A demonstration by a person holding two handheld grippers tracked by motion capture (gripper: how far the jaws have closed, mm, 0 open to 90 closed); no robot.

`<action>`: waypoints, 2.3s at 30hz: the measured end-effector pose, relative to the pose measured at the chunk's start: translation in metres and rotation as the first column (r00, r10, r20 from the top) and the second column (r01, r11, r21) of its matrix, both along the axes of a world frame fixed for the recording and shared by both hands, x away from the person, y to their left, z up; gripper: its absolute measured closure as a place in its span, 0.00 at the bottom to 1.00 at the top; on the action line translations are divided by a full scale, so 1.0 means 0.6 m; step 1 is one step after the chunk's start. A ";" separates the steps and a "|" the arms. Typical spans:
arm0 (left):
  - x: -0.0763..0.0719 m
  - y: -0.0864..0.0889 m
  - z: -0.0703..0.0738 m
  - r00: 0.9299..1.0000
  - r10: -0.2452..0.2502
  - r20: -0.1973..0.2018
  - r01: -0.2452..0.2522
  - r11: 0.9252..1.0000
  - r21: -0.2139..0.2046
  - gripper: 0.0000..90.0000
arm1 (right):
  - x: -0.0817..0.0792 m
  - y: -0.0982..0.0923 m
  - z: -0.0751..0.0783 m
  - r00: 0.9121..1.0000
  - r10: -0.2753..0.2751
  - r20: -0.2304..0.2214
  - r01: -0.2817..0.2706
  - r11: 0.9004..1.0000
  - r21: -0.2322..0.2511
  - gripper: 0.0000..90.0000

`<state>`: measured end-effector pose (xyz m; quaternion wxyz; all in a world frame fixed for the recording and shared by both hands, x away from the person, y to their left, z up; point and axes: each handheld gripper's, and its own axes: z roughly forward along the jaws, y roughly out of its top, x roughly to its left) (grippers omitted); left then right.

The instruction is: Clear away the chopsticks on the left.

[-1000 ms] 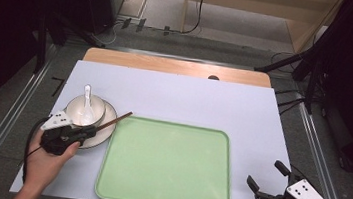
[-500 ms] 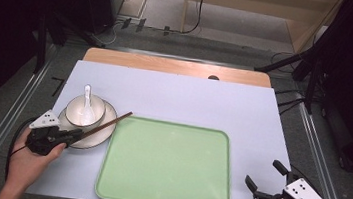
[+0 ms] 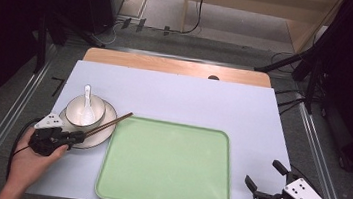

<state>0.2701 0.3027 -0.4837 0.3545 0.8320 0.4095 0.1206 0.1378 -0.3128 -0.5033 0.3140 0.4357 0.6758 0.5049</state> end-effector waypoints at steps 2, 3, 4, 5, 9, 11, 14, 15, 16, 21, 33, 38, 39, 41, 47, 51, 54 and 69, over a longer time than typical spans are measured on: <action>0.000 -0.004 -0.003 1.000 -0.007 -0.009 0.007 1.000 0.011 0.87 | 0.000 0.000 0.000 1.000 0.001 0.000 -0.001 1.000 -0.001 0.00; 0.000 -0.004 -0.003 1.000 -0.007 -0.009 0.007 1.000 0.011 0.87 | 0.000 0.000 0.000 1.000 0.001 0.000 -0.001 1.000 -0.001 0.00; 0.001 -0.008 -0.007 1.000 -0.013 -0.018 0.014 1.000 0.023 0.88 | 0.000 0.000 0.000 1.000 0.000 -0.002 0.000 1.000 0.001 0.00; 0.002 -0.010 -0.009 1.000 -0.016 -0.021 0.017 0.999 0.028 0.88 | 0.000 0.000 0.000 1.000 -0.001 -0.002 0.001 1.000 0.002 0.01; 0.003 -0.014 -0.015 0.999 -0.032 -0.036 0.033 0.999 0.019 0.89 | 0.001 0.001 -0.001 1.000 0.000 -0.003 0.000 1.000 0.001 0.00; 0.003 -0.015 -0.016 0.999 -0.037 -0.037 0.038 0.999 0.019 0.91 | 0.001 0.001 -0.001 1.000 0.002 -0.004 -0.002 1.000 0.000 0.01; 0.001 -0.020 -0.016 0.998 -0.052 -0.036 0.053 0.998 0.023 0.94 | 0.002 0.002 -0.001 1.000 0.004 -0.004 -0.004 1.000 -0.002 0.00; 0.000 -0.022 -0.015 0.998 -0.059 -0.030 0.060 0.998 0.034 0.95 | 0.002 0.002 -0.001 1.000 0.004 -0.003 -0.004 1.000 -0.002 0.01; 0.000 -0.022 -0.015 0.998 -0.059 -0.030 0.060 0.998 0.034 0.95 | 0.002 0.002 -0.001 1.000 0.005 -0.003 -0.005 1.000 -0.003 0.01; -0.010 -0.032 -0.006 0.997 -0.071 -0.022 0.071 0.997 0.002 0.95 | 0.000 0.001 0.000 1.000 -0.003 0.001 0.003 1.000 0.003 0.01; -0.049 -0.119 -0.005 0.991 -0.118 -0.070 0.114 0.992 -0.052 0.95 | 0.001 0.002 0.000 1.000 0.001 -0.001 -0.001 1.000 -0.003 0.00; -0.061 -0.154 -0.021 0.986 -0.111 -0.121 0.098 0.989 -0.106 0.95 | 0.000 0.003 0.000 1.000 0.001 0.000 -0.001 1.000 -0.005 0.00; -0.063 -0.159 -0.024 0.986 -0.108 -0.127 0.094 0.989 -0.113 0.95 | 0.001 0.003 0.000 1.000 0.001 0.001 -0.001 1.000 -0.006 0.01; -0.066 -0.166 -0.030 0.985 -0.099 -0.142 0.082 0.989 -0.125 0.95 | 0.002 0.003 -0.001 1.000 0.001 0.001 -0.001 1.000 -0.010 0.00; -0.073 -0.183 -0.051 0.985 -0.053 -0.165 0.036 0.994 -0.104 0.94 | 0.002 0.004 -0.001 1.000 0.004 -0.002 -0.004 1.000 -0.009 0.00; -0.072 -0.182 -0.057 0.983 -0.038 -0.182 0.017 0.993 -0.114 0.94 | 0.002 0.004 -0.001 1.000 0.004 -0.002 -0.004 1.000 -0.009 0.01; -0.075 -0.182 -0.058 0.984 -0.031 -0.176 0.009 0.992 -0.123 0.89 | 0.002 0.003 -0.001 1.000 0.004 -0.002 -0.004 1.000 -0.007 0.01; -0.052 -0.248 -0.040 0.994 -0.091 -0.056 0.086 0.993 -0.079 0.94 | 0.006 0.005 -0.003 1.000 0.003 -0.010 -0.003 1.000 0.001 0.01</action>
